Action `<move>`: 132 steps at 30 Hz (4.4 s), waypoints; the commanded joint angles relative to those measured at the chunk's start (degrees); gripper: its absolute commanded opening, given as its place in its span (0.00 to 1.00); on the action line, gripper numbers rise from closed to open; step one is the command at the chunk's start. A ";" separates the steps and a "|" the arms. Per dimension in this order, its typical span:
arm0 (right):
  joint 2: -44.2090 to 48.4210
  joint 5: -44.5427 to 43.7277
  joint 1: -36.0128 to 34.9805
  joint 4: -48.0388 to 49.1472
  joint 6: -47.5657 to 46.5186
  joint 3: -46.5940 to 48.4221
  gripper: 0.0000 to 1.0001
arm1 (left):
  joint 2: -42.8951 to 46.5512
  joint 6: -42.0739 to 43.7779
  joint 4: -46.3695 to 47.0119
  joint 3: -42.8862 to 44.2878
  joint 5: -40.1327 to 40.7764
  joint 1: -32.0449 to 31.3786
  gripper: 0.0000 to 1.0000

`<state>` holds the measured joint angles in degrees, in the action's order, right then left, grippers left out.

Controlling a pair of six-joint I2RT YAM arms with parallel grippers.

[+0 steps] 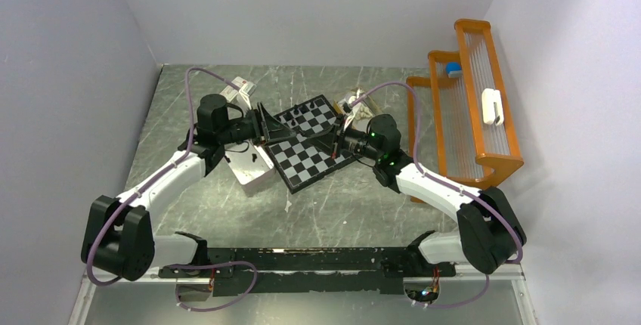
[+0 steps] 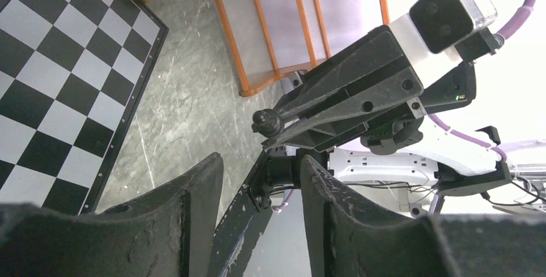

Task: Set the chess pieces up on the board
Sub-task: Place the chess piece on the chessboard.

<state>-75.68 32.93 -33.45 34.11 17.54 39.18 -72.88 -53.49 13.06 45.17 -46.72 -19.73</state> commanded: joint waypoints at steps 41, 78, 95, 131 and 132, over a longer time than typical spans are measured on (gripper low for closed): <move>-2.10 0.71 -1.14 -4.30 0.84 1.43 0.00 | -6.95 15.22 -13.02 11.77 0.98 -0.93 0.05; 17.92 -21.94 -0.23 -24.28 -2.23 -3.23 0.00 | -41.45 41.79 -20.95 41.91 56.71 -14.46 0.05; 19.33 -22.68 -0.27 -24.94 -3.03 -3.22 0.00 | -46.35 41.59 -14.55 40.36 58.00 -14.46 0.05; 18.56 -22.95 -0.12 -24.08 -3.21 -3.41 0.00 | -49.23 41.59 -12.42 37.91 60.36 -14.38 0.18; 18.51 -22.91 -0.13 -24.02 -3.19 -3.37 0.00 | -49.24 41.61 -12.44 37.89 60.34 -14.41 0.20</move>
<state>-57.14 10.66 -33.80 8.95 15.11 36.29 -121.73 -12.21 -1.02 83.64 12.34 -33.71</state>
